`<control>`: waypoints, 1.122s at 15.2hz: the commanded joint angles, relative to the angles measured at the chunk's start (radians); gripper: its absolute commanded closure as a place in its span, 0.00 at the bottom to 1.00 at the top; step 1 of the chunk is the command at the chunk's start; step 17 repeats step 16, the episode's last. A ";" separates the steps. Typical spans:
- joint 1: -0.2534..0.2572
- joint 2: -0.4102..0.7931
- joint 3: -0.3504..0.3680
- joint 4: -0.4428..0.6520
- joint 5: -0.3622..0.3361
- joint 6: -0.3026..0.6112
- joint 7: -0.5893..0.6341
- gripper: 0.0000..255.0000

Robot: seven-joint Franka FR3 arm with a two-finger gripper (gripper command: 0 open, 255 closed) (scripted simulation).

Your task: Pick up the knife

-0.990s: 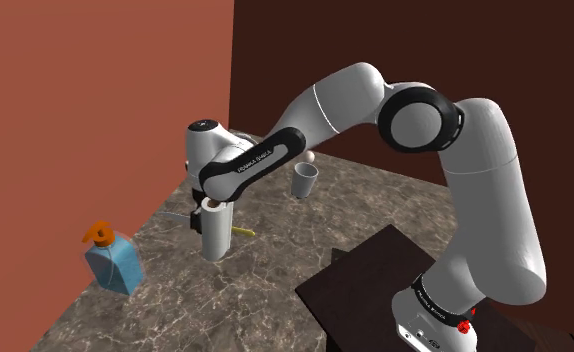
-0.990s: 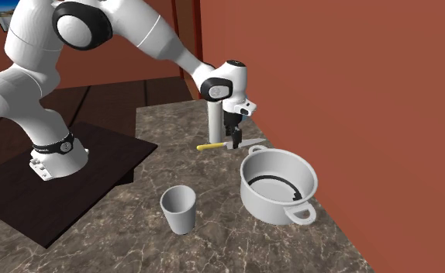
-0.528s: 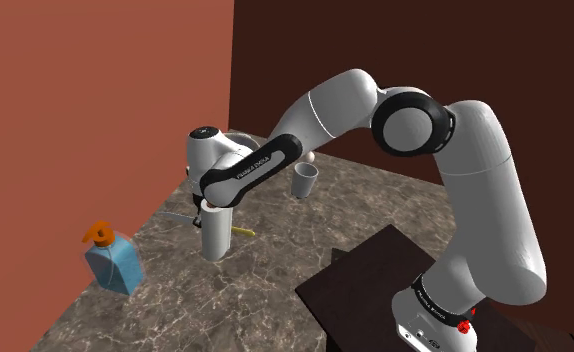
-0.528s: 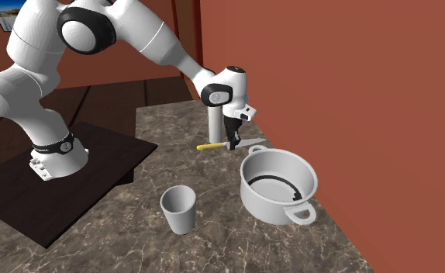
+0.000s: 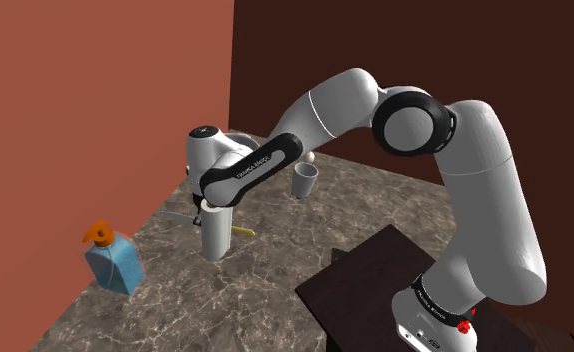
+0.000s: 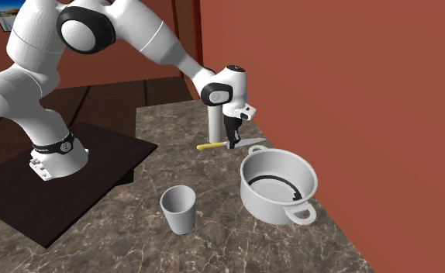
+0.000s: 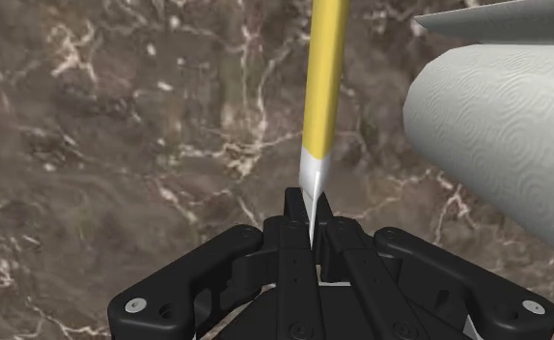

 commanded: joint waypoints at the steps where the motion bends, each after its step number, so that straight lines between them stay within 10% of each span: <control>1: -0.002 -0.015 0.003 -0.002 0.003 -0.013 -0.002 1.00; 17: -0.019 -0.135 0.028 -0.009 0.032 -0.125 -0.019 1.00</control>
